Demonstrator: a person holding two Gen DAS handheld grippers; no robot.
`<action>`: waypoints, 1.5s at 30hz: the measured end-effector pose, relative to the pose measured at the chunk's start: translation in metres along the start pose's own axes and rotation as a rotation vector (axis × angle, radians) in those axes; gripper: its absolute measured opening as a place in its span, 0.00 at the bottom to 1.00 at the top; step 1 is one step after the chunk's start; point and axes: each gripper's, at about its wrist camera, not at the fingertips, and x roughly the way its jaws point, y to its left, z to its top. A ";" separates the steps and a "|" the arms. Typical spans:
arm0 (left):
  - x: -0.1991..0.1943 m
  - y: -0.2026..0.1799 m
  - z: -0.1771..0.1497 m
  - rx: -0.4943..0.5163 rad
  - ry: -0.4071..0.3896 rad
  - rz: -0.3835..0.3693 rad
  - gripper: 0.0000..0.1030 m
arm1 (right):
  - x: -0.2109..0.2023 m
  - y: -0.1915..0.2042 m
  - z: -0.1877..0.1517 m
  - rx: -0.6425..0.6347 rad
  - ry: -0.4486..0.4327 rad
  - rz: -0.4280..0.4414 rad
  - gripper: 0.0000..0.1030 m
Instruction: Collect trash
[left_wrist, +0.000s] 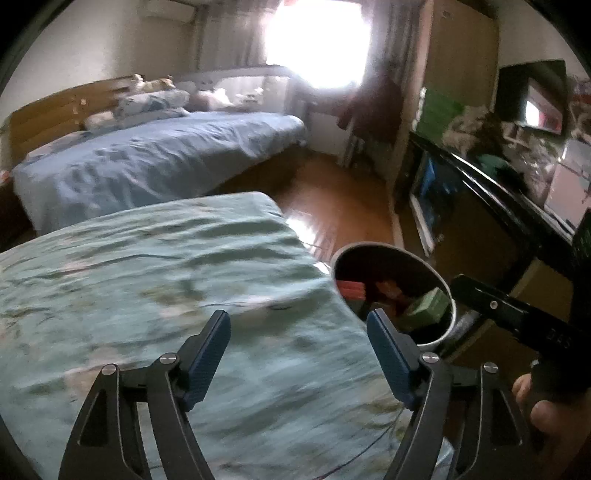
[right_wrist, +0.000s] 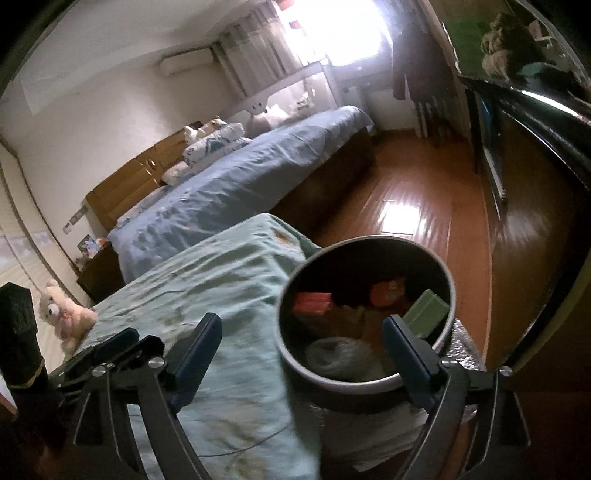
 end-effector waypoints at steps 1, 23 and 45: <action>-0.006 0.004 -0.001 -0.010 -0.008 0.012 0.76 | -0.002 0.007 -0.001 -0.011 -0.010 0.002 0.89; -0.105 0.021 -0.029 -0.043 -0.285 0.314 0.99 | -0.021 0.105 0.001 -0.311 -0.257 -0.033 1.00; -0.092 0.024 -0.022 -0.043 -0.283 0.328 0.99 | -0.008 0.098 0.001 -0.283 -0.186 -0.004 1.00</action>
